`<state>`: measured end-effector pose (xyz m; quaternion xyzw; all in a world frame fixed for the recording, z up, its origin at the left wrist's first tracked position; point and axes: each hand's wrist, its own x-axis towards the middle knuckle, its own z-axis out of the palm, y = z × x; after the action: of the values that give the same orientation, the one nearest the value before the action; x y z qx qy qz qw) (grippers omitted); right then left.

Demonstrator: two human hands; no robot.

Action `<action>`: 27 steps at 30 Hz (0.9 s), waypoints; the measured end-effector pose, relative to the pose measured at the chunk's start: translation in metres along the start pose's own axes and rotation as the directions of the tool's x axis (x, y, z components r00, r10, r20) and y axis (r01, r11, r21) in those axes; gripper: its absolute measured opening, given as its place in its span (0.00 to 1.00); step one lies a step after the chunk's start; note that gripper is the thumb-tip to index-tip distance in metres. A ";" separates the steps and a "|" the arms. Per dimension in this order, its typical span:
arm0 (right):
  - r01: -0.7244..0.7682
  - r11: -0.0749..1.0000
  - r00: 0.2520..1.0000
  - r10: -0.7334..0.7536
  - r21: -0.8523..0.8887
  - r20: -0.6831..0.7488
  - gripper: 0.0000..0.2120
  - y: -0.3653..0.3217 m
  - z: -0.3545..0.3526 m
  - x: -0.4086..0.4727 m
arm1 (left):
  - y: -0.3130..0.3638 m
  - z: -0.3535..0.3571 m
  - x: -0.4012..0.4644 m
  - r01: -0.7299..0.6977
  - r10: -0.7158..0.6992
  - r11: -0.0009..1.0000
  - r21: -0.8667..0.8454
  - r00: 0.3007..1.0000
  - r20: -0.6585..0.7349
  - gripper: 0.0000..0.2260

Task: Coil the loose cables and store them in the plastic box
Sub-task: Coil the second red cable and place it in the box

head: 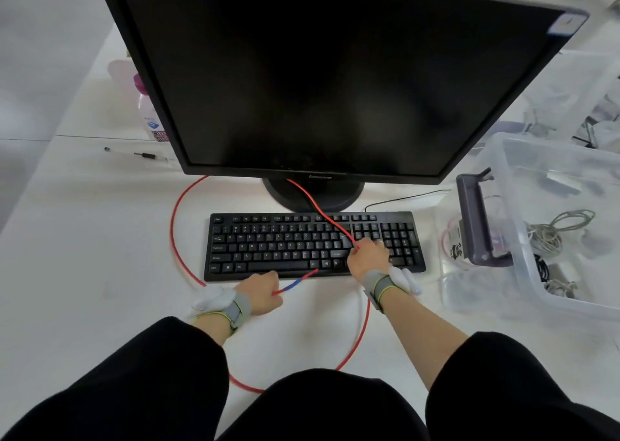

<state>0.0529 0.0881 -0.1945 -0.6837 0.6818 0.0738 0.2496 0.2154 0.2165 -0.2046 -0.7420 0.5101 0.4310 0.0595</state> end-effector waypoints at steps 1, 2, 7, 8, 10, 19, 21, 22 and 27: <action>0.026 1.000 0.999 -0.026 -0.005 -0.028 0.15 -0.002 0.001 0.001 | 0.002 -0.002 0.000 -0.020 0.017 0.992 -0.125 0.999 -0.029 0.06; 0.055 0.998 0.997 -0.055 -0.004 -0.052 0.14 -0.006 0.000 0.003 | 0.003 -0.007 0.000 -0.043 0.029 0.977 -0.210 0.997 -0.071 0.08; 0.195 0.979 0.979 -0.198 -0.049 -0.054 0.15 -0.031 -0.004 0.018 | 0.006 -0.036 0.002 -0.189 -0.035 0.790 -0.584 0.936 -0.351 0.15; 0.220 0.973 0.973 -0.223 -0.062 -0.051 0.16 -0.038 -0.005 0.022 | 0.009 -0.043 0.003 -0.215 -0.069 0.689 -0.692 0.931 -0.358 0.13; 0.269 0.957 0.962 -0.272 -0.104 -0.016 0.19 -0.056 -0.004 0.031 | 0.014 -0.058 0.004 -0.250 -0.112 0.479 -0.842 0.934 -0.340 0.08; 0.395 0.911 0.914 -0.377 -0.116 0.148 0.22 -0.116 0.016 0.053 | 0.015 -0.084 0.016 -0.214 -0.171 0.263 -0.941 0.949 -0.264 0.20; 0.393 0.916 0.917 -0.382 -0.087 0.116 0.19 -0.124 0.019 0.055 | 0.013 -0.084 0.020 -0.209 -0.184 0.245 -0.947 0.949 -0.257 0.21; 0.400 0.914 0.914 -0.392 -0.069 0.108 0.17 -0.128 0.020 0.056 | 0.012 -0.084 0.021 -0.210 -0.203 0.218 -0.953 0.945 -0.255 0.21; 0.365 0.882 0.870 -0.437 0.298 0.228 0.14 -0.125 0.006 0.044 | 0.005 -0.085 0.026 -0.228 -0.418 0.080 -0.970 0.876 -0.241 0.20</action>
<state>0.1782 0.0444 -0.1892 -0.7567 0.4837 0.0340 0.4386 0.2630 0.1509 -0.1677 -0.6937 0.0273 0.4619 -0.5519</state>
